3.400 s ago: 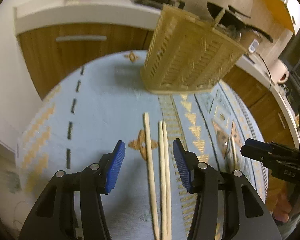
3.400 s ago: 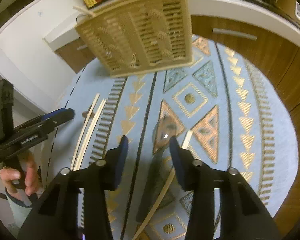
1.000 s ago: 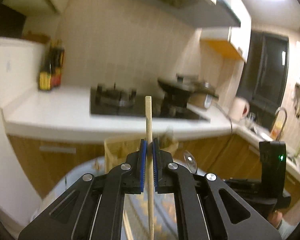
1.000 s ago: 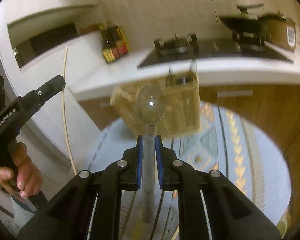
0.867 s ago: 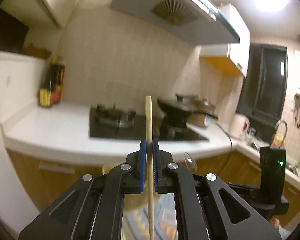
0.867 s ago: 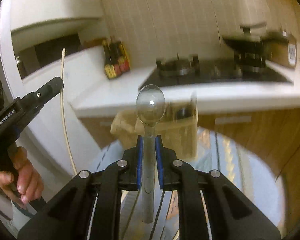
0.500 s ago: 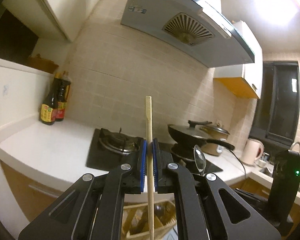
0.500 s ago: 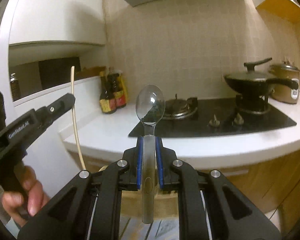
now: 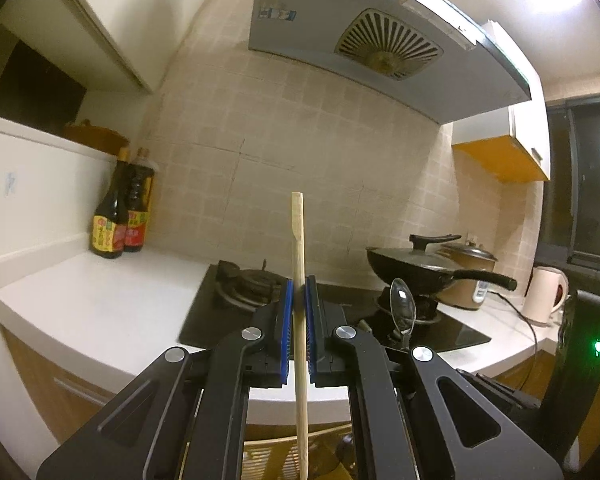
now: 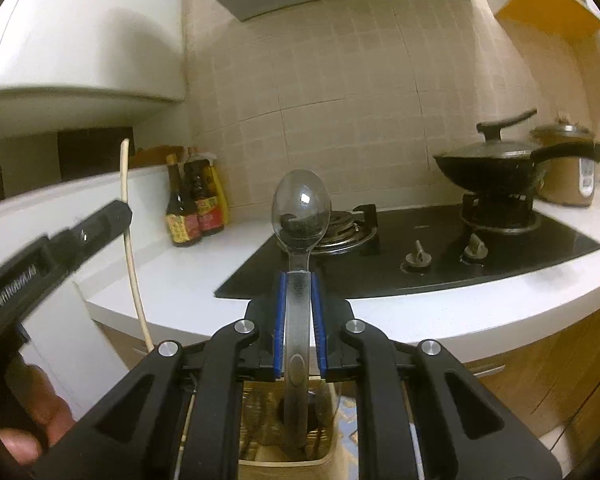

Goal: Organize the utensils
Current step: 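Lift chopstick and spoon over the beige caddy with both tools, then drop chopstick and spoon into the caddy by opening both tools, then grasp two wooden chopsticks with the left tool while the right tool grasps one chopstick, then lift the chopsticks over the beige caddy with both tools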

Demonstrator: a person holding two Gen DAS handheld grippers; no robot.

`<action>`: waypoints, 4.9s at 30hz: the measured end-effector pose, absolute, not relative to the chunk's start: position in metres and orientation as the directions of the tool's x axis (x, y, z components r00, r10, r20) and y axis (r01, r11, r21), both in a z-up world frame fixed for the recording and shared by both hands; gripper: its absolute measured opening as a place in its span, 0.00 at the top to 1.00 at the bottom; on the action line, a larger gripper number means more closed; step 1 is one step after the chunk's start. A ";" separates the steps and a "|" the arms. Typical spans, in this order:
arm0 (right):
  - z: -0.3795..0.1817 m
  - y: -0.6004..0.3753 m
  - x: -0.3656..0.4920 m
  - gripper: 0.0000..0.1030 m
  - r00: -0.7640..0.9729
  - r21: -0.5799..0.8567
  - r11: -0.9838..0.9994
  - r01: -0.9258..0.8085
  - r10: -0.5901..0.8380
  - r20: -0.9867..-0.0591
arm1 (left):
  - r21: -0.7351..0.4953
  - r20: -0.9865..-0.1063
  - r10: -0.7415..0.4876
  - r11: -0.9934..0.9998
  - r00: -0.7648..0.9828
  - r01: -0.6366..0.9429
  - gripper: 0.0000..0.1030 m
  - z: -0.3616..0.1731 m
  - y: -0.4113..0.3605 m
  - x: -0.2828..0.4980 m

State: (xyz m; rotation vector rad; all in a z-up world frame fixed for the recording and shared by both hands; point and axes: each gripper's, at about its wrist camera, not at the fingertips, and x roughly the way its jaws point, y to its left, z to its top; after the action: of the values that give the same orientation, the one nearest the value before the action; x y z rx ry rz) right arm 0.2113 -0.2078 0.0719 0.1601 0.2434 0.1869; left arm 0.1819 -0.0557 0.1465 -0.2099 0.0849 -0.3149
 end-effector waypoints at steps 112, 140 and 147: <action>-0.071 -0.173 0.078 0.96 0.237 0.087 0.993 -0.085 0.105 -0.966 | -0.068 -0.914 -0.222 0.909 0.341 0.410 0.90 -0.029 -0.030 0.125; 0.132 -0.201 0.109 0.96 0.930 0.237 0.946 -0.221 0.278 -0.242 | -0.214 -0.160 -0.402 0.906 0.902 0.365 0.90 0.186 -0.031 0.109; 0.124 -0.210 0.144 0.96 0.956 0.231 0.953 -0.194 0.237 -0.174 | -0.191 -0.101 -0.370 0.918 0.923 0.347 0.90 0.179 -0.051 0.135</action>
State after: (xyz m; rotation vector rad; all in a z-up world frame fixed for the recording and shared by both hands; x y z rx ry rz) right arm 0.1437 -0.2103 0.1242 0.2139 0.2021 0.2206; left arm 0.1349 -0.0507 0.1794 -0.1712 0.1362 -0.3702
